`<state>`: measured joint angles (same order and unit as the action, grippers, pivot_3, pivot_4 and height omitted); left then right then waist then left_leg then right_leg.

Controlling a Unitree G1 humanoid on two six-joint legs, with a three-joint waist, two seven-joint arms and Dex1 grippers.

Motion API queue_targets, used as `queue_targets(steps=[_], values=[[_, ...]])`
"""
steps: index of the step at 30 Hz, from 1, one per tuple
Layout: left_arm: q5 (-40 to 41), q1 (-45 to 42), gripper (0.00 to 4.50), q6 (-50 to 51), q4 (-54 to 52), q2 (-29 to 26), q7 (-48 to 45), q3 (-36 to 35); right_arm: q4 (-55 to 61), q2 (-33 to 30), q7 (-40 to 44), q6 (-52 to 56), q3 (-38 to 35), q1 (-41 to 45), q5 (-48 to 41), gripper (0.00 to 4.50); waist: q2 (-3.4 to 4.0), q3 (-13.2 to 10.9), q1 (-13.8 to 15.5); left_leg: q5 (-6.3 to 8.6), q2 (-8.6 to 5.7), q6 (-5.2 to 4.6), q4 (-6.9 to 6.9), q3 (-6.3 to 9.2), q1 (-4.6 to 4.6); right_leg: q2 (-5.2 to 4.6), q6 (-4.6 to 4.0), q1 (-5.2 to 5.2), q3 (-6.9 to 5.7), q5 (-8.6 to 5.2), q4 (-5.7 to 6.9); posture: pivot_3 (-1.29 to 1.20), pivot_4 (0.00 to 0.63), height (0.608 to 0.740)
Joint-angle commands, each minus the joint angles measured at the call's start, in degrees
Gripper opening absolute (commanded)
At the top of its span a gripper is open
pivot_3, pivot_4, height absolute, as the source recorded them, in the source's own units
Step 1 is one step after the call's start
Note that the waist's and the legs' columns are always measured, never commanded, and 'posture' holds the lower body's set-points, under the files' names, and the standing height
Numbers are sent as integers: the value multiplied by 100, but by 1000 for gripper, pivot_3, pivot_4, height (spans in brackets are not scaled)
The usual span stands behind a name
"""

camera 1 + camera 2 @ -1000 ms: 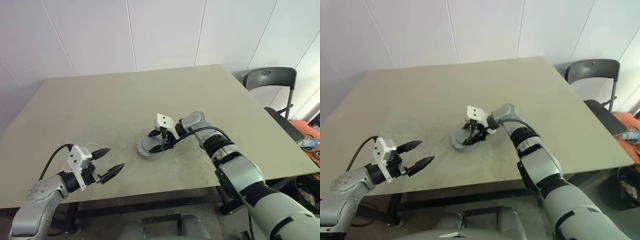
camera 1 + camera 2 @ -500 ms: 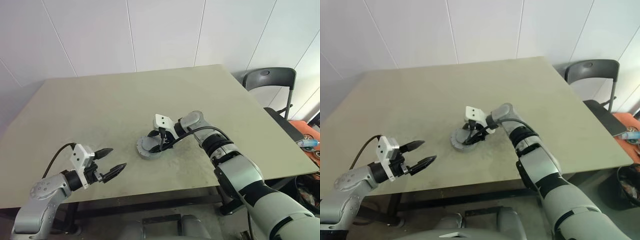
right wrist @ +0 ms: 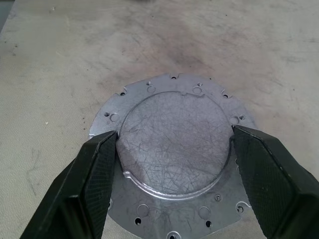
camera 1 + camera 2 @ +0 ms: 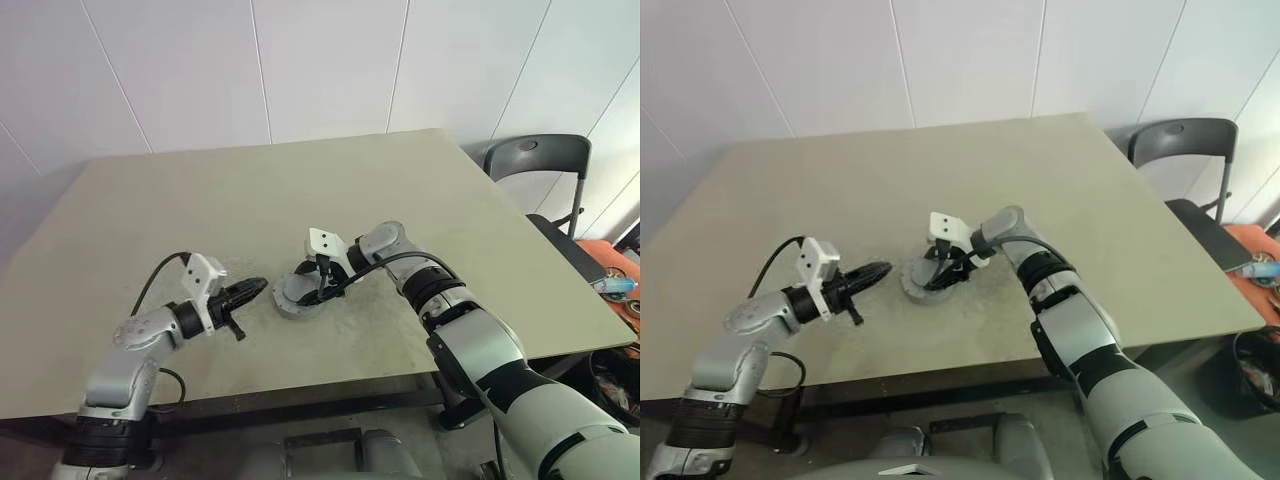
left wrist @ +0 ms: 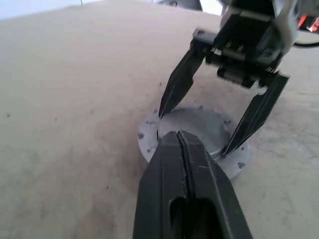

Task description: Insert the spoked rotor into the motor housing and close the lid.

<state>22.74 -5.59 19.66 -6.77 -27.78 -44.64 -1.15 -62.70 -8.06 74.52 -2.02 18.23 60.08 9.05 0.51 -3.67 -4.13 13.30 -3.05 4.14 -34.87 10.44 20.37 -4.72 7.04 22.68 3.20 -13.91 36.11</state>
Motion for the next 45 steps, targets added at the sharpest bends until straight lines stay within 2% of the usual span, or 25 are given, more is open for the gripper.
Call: queue_targets(steps=[1, 7, 11, 22, 24, 26, 32, 37, 43, 45], values=[[-295, -297, 0, 146, 170, 99, 218, 261, -16, 17, -51, -15, 42, 104, 84, 3259, -1, 1, 3, 0, 0, 0, -1, 0, 0, 0, 0, -1, 0, 0, 0, 0, 0, 740], [-487, -509, 0, 394, 491, 308, 403, 521, -3, 21, -40, -3, 37, 92, 82, 3259, -1, 1, -2, 0, 0, 0, -4, 1, -1, 0, 1, -3, 0, 0, 2, 0, 0, 740], [-622, -521, 0, 658, 504, 237, 264, 773, 11, 21, -19, 21, 37, 80, 85, 3259, -1, 2, 3, 0, 0, 0, -5, 2, -5, 0, 1, -7, -1, 0, 3, 0, 0, 740], [-721, -589, 0, 946, 575, 263, 281, 836, 64, -21, 132, 215, -33, 97, 46, 3259, 2, 6, 11, 0, -1, 0, -10, 4, -14, 0, 1, -22, -1, 0, 2, 0, 0, 740], [-728, -597, 0, 950, 571, 261, 273, 838, 137, -48, 311, 321, -65, 114, -13, 4008, 2, 6, 15, 0, -2, 0, -10, 4, -13, 0, 1, -22, -1, 0, 1, 0, 0, 740], [-710, -591, 0, 944, 555, 278, 260, 831, 232, -62, 412, 430, -150, 150, -117, 4475, 2, 6, 14, 0, -2, 0, -10, 4, -12, 0, 2, -22, -1, -1, 0, 0, 0, 740], [-695, -576, 0, 975, 505, 258, 200, 847, 475, -93, 346, 822, -477, 254, -454, 4475, 2, 6, 13, 0, -3, 0, -9, 5, -8, -1, 2, -18, -2, -1, -2, 0, 0, 740], [-697, -559, 0, 990, 485, 244, 146, 858, 796, -290, 526, 2169, -1044, 324, -1124, 4475, 2, 6, 24, 0, -3, 0, -12, 6, -5, -2, 2, -17, -2, -1, -1, 0, 0, 740], [-711, -571, 0, 949, 494, 211, 58, 864, 1441, -598, -38, 4101, -1747, 59, -1867, 4475, 2, 6, 25, 0, -4, 1, -11, 6, -2, -3, 2, -14, -2, -1, -3, 0, 0, 740], [-711, -584, 0, 940, 496, 198, 31, 855, 1384, -769, -560, 5317, -1631, 104, -1718, 4475, 2, 6, 26, 0, -3, 1, -11, 6, 0, -3, 1, -12, -2, -2, -4, 0, 0, 740]])
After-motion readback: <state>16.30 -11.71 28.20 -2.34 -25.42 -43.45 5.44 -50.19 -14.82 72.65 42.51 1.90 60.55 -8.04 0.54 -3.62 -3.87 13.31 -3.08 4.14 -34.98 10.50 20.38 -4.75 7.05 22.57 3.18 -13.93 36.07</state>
